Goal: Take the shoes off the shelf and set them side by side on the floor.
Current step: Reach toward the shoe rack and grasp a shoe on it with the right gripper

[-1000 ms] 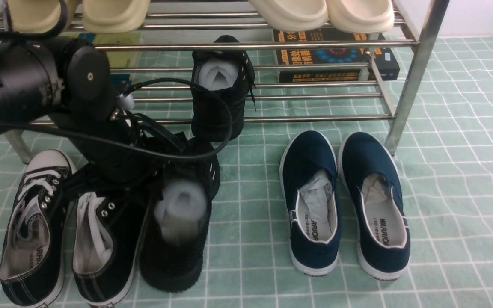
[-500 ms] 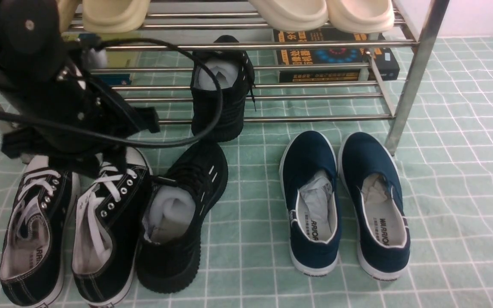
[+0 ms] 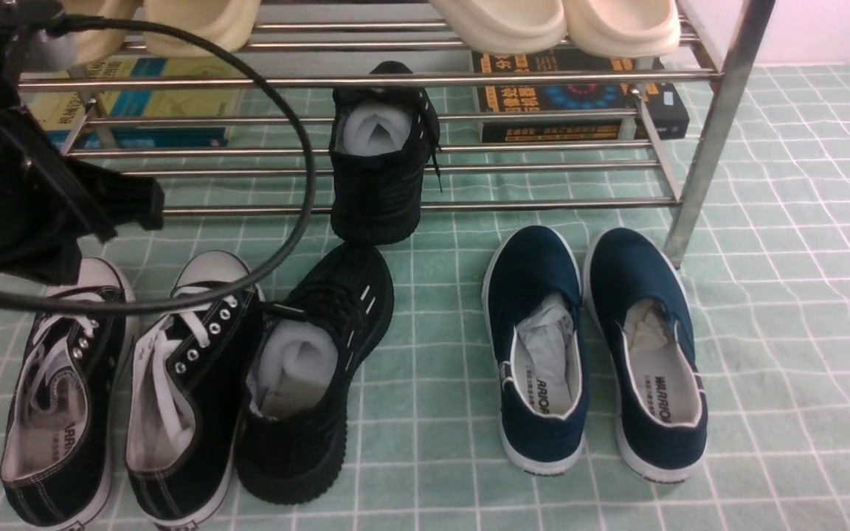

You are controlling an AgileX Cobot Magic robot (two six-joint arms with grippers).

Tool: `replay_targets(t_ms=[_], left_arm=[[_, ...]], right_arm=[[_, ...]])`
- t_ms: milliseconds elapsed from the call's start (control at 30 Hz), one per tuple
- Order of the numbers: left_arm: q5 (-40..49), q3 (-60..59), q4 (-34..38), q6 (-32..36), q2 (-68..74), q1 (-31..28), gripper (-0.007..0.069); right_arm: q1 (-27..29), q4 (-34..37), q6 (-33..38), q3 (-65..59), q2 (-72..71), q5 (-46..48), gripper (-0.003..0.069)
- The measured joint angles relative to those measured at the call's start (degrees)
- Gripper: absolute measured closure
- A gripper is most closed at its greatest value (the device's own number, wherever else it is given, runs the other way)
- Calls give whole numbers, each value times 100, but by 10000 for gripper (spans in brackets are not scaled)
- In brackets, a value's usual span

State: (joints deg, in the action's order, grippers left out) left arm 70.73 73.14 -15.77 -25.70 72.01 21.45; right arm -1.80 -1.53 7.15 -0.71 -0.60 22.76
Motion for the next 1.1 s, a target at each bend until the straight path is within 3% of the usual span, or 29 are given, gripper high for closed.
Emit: replay_targets(t_ms=[367,567,733,933,1100], left_arm=[[0,-494,1,0,-16,0,624],[0,-536,-5,43,-16,0,624],[-5,-875,-42,284,-16,0,620],[-57,-1296,-35,289,-16,-274,615],[-119,-1435,333,735,-11,-1438,616]], right_arm=[[0,213,-68,-11,0,-132,419],[0,2458,-1136,-54,0,-271,419],[0,3904,-1456,-65,0,-385,419],[0,4748,-1501,-65,0,-426,419],[0,5345,-1257,529,9,-244,434]])
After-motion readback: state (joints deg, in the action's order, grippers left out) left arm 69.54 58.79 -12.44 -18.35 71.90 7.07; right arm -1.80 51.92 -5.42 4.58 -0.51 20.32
